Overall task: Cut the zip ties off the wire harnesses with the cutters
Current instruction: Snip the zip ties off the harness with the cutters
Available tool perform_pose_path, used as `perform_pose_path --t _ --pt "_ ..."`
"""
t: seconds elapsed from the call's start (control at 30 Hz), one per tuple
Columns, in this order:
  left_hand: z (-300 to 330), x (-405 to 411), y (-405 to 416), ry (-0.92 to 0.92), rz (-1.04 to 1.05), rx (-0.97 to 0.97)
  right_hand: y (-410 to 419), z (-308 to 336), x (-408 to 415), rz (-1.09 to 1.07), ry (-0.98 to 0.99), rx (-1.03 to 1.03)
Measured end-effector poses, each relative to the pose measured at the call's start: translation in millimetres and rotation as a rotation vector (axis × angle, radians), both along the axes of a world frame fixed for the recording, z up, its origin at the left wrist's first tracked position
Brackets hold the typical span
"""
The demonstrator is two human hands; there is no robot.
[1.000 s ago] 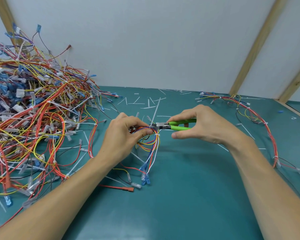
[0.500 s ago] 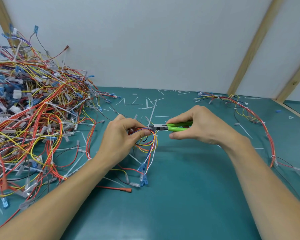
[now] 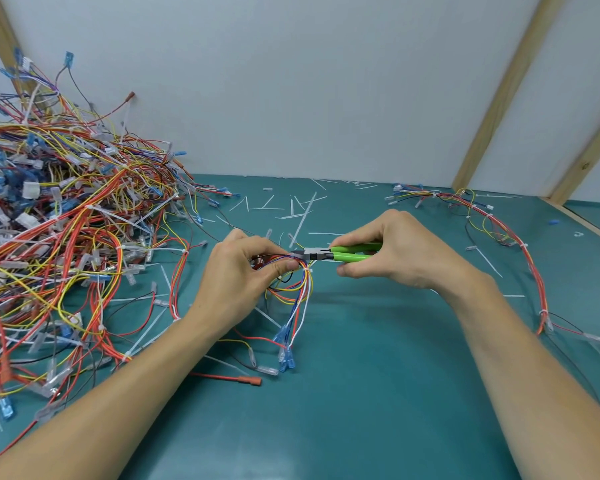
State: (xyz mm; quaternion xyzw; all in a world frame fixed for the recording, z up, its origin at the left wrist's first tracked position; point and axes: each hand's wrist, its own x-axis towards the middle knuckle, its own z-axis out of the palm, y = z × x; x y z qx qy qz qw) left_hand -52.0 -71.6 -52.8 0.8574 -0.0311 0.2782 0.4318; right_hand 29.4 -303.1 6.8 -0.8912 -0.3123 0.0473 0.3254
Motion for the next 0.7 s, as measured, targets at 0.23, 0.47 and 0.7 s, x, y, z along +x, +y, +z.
perform_pose_path --t 0.23,0.47,0.7 --pt "0 1 2 0.002 0.016 -0.012 0 -3 3 -0.026 0.013 0.164" --pt "0 1 0 0.014 0.047 -0.03 14 -4 0 -0.15 0.259 0.491" --pt "1 -1 -2 -0.062 0.051 -0.049 42 -22 -19 -0.013 0.459 0.429"
